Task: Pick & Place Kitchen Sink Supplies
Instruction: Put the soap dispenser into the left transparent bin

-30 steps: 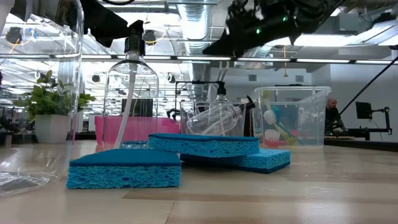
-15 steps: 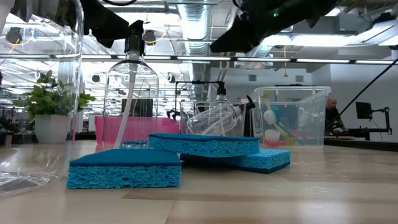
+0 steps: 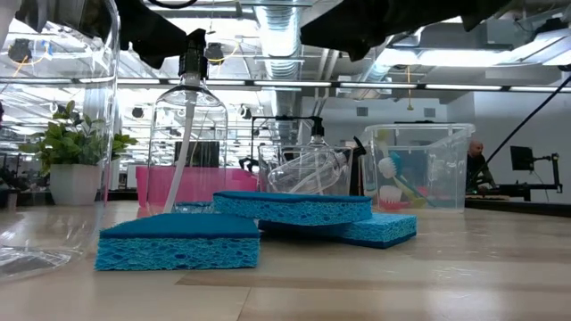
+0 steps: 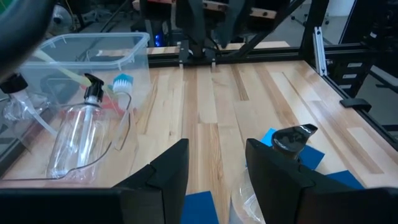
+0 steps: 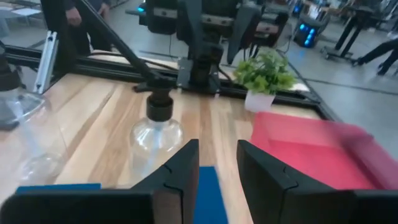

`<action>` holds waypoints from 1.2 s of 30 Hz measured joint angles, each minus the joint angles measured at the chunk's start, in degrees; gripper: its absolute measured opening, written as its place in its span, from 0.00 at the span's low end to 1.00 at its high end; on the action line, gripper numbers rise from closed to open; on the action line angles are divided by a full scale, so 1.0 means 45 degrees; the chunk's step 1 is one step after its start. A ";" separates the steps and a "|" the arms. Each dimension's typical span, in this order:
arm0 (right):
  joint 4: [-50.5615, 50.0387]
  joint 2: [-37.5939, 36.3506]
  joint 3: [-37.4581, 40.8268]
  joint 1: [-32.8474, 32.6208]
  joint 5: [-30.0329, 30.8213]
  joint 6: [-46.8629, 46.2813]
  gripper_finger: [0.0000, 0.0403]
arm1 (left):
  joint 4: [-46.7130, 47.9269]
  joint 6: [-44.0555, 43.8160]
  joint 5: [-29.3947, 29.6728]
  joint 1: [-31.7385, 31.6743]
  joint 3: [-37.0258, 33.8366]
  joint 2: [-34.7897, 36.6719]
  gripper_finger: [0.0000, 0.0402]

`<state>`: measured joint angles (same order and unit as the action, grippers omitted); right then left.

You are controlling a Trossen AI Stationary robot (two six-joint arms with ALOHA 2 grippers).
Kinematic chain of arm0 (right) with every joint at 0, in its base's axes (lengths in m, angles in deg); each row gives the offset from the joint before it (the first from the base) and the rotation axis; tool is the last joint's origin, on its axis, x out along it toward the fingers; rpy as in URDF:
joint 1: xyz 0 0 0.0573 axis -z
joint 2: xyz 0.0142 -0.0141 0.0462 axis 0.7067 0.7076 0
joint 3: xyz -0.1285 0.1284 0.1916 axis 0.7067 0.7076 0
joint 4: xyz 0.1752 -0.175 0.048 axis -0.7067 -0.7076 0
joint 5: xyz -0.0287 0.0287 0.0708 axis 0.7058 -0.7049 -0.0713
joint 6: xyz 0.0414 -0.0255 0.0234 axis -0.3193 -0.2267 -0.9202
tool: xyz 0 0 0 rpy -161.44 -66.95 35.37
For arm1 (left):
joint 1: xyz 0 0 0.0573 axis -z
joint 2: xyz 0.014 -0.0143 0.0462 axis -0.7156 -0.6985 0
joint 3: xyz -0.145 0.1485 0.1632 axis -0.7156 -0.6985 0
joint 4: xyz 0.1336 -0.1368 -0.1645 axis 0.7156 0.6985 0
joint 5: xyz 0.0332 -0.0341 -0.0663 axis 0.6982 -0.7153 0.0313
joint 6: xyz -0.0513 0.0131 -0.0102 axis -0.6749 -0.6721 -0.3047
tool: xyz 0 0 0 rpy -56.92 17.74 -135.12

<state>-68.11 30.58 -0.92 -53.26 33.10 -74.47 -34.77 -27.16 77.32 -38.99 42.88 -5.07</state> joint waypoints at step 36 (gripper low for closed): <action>0.0253 0.1961 -0.1248 -0.0404 -0.0251 0.0347 0.66 | -0.0870 0.0365 -0.2192 -0.0238 -0.0005 -0.2254 0.53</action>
<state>-66.97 39.40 -6.54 -55.08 31.97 -72.91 -38.68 -25.52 67.46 -40.07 42.86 -15.21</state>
